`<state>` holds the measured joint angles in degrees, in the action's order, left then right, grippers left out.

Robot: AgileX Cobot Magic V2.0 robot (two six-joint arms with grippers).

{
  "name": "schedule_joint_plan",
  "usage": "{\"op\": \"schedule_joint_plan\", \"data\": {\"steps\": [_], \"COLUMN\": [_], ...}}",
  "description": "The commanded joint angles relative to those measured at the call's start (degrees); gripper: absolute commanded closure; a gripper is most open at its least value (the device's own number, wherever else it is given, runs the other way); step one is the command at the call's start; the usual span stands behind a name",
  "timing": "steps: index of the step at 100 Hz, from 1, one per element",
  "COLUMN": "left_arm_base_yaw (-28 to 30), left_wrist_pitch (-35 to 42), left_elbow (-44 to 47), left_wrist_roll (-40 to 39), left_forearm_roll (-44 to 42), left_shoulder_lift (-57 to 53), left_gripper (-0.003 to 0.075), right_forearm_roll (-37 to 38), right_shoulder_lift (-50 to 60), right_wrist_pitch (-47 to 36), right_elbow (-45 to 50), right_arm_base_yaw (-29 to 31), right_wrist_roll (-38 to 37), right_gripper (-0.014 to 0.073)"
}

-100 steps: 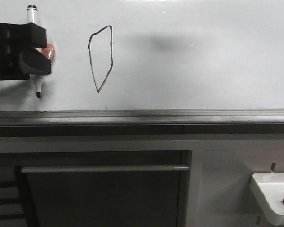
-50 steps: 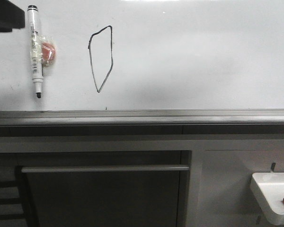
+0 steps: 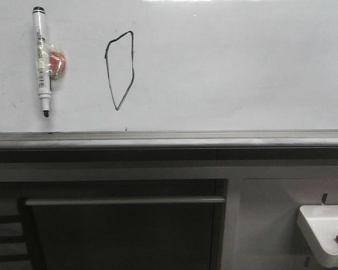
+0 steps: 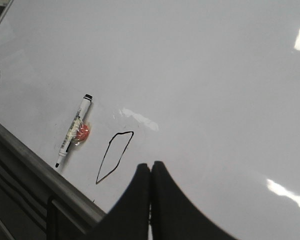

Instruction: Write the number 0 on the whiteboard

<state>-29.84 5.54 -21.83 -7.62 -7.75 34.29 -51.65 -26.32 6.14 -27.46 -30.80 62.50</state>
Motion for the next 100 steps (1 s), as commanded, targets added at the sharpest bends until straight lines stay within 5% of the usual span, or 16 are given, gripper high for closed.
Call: {"op": "schedule_joint_plan", "data": {"steps": [1,21,100], "left_arm_base_yaw": [0.1,0.1,0.1], "left_wrist_pitch": [4.3,4.1,3.9], "left_elbow": [1.0,3.7,4.7], "left_wrist_roll": [0.0,0.0,0.0], "left_forearm_roll": [-2.3,-3.4,-3.9], "left_shoulder_lift": [-4.4,-10.2,-10.0], "left_gripper": [0.0741,0.0741,0.0741], "right_forearm_roll": [-3.0,-7.6,-7.7], "right_shoulder_lift": [5.5,11.3,11.4], "right_wrist_pitch": [-5.0,-10.1,-8.5], "right_elbow": [2.9,9.1,9.6], "right_arm_base_yaw": [0.1,0.1,0.1], "right_wrist_roll": [0.6,0.6,0.6], "right_gripper": [0.0657,0.066,0.066]}}
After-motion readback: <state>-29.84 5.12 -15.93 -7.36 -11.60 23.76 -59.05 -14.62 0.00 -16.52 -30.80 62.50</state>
